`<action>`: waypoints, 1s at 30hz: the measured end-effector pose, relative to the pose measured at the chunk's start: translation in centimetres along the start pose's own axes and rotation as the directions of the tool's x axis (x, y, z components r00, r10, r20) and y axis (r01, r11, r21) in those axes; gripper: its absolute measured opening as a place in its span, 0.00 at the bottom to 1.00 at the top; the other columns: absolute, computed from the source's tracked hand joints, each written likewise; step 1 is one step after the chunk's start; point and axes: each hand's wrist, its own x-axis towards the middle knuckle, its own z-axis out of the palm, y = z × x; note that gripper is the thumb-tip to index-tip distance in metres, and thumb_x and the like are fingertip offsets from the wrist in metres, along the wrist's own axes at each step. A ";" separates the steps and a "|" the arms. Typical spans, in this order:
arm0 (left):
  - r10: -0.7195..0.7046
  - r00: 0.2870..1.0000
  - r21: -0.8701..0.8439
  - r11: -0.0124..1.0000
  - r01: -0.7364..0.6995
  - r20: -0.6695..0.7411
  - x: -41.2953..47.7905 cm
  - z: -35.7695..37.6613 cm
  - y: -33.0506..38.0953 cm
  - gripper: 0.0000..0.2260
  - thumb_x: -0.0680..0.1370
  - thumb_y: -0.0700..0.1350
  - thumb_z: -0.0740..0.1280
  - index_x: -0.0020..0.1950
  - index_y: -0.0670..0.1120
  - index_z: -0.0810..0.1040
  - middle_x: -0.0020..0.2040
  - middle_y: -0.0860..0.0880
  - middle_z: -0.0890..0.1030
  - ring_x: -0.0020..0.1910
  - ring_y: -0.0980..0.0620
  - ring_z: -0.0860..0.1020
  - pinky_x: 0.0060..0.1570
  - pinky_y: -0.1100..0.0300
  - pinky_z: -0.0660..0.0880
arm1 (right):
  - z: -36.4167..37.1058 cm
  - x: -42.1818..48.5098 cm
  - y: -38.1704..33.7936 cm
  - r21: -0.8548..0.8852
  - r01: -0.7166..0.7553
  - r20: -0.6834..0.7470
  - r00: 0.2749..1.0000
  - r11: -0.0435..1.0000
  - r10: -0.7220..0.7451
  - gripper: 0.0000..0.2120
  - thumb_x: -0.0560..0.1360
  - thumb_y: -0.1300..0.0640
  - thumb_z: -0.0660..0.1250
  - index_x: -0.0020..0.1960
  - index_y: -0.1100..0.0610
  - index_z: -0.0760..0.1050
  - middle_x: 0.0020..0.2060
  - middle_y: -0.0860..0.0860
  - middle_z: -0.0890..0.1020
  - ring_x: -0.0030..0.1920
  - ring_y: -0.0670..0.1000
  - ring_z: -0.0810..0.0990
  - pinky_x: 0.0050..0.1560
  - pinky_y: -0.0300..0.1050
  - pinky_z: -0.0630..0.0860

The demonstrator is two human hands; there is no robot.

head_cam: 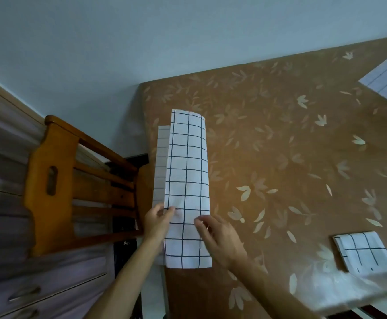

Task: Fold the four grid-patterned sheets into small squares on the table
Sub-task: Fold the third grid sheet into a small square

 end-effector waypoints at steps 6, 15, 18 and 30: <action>0.100 0.995 0.218 0.971 -0.095 -0.009 1.1 -2.7 -3.5 0.08 0.80 0.43 0.67 0.53 0.37 0.77 0.42 0.43 0.78 0.43 0.49 0.78 0.37 0.66 0.70 | 1.6 2.7 1.5 -0.228 -0.287 0.091 0.945 0.930 0.314 0.24 0.82 0.46 0.60 0.72 0.58 0.63 0.64 0.56 0.74 0.56 0.55 0.79 0.54 0.49 0.79; 0.295 0.954 0.416 0.863 -0.286 0.043 2.6 -1.6 -3.0 0.07 0.80 0.41 0.68 0.44 0.43 0.73 0.36 0.50 0.75 0.35 0.55 0.73 0.32 0.66 0.68 | 4.6 3.5 2.3 -0.188 -0.530 -0.006 0.843 0.827 0.538 0.33 0.78 0.45 0.67 0.73 0.62 0.58 0.57 0.57 0.80 0.57 0.58 0.80 0.50 0.50 0.77; 0.313 0.950 0.416 0.861 -0.293 0.021 2.8 -1.4 -3.1 0.06 0.81 0.42 0.67 0.45 0.45 0.73 0.35 0.51 0.75 0.33 0.55 0.74 0.30 0.65 0.67 | 4.2 3.3 2.3 -0.302 -0.435 -0.077 0.898 0.848 0.433 0.30 0.77 0.42 0.67 0.69 0.60 0.64 0.58 0.55 0.75 0.58 0.56 0.77 0.53 0.47 0.75; 0.165 0.977 0.316 0.942 -0.115 -0.137 3.9 -3.7 -4.9 0.24 0.77 0.51 0.71 0.70 0.45 0.70 0.61 0.43 0.78 0.55 0.47 0.78 0.47 0.59 0.75 | 5.8 10.1 1.7 -0.581 0.327 0.320 0.934 0.745 -0.160 0.33 0.82 0.45 0.59 0.81 0.55 0.51 0.80 0.59 0.43 0.79 0.58 0.39 0.75 0.52 0.35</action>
